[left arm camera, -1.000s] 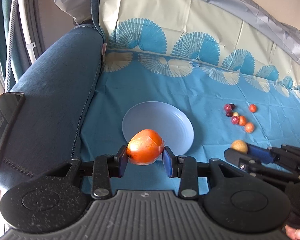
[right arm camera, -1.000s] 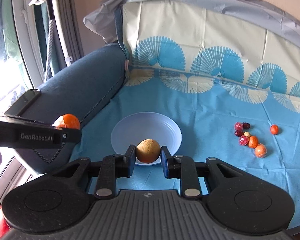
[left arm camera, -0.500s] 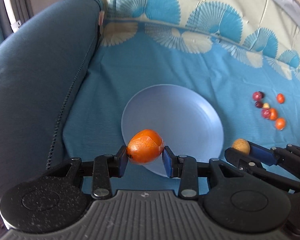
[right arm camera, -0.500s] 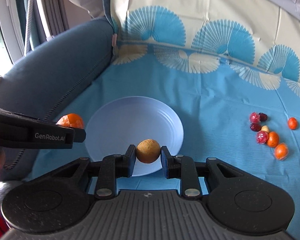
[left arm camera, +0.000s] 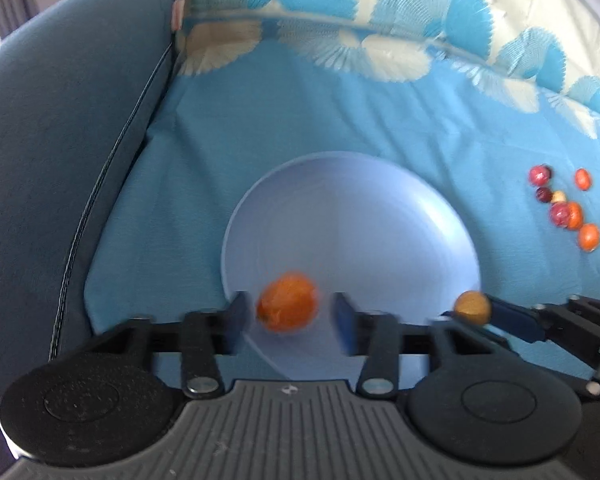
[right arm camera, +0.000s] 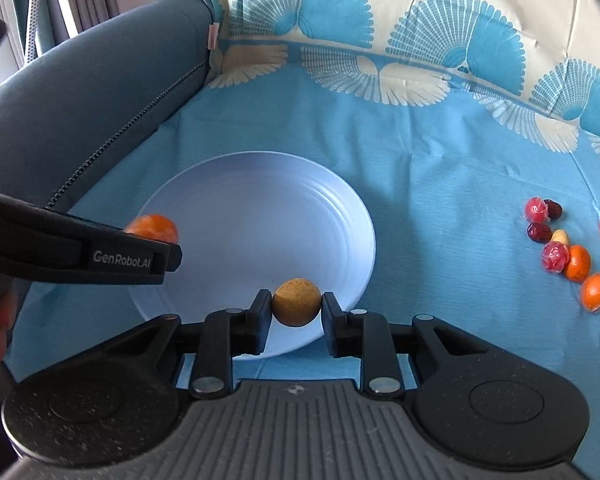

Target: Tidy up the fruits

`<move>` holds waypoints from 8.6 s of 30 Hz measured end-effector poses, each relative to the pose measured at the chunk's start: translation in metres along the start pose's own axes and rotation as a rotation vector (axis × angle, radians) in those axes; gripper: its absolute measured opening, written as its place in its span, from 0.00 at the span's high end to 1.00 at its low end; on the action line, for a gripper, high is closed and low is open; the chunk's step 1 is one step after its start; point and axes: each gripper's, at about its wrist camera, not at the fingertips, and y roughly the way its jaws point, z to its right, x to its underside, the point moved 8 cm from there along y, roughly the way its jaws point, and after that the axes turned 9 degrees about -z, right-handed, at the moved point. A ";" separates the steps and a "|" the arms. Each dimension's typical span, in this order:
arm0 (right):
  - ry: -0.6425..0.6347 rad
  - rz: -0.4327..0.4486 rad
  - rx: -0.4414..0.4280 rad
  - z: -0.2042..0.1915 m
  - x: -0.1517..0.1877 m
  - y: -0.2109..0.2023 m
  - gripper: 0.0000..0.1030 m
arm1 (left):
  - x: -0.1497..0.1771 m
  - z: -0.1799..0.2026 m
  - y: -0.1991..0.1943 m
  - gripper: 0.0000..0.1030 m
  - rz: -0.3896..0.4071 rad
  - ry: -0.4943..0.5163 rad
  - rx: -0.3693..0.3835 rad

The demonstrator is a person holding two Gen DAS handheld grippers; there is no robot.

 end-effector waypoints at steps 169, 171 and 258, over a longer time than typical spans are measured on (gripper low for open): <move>0.458 0.230 0.368 0.350 0.022 0.031 0.01 | -0.084 0.227 0.058 0.00 -0.002 0.160 -0.110; 0.436 0.243 0.418 0.351 0.022 0.026 0.01 | -0.087 0.236 0.067 0.00 -0.001 0.171 -0.096; 0.365 0.467 0.248 0.342 -0.020 0.005 0.65 | -0.091 0.244 0.040 0.72 0.036 0.196 0.163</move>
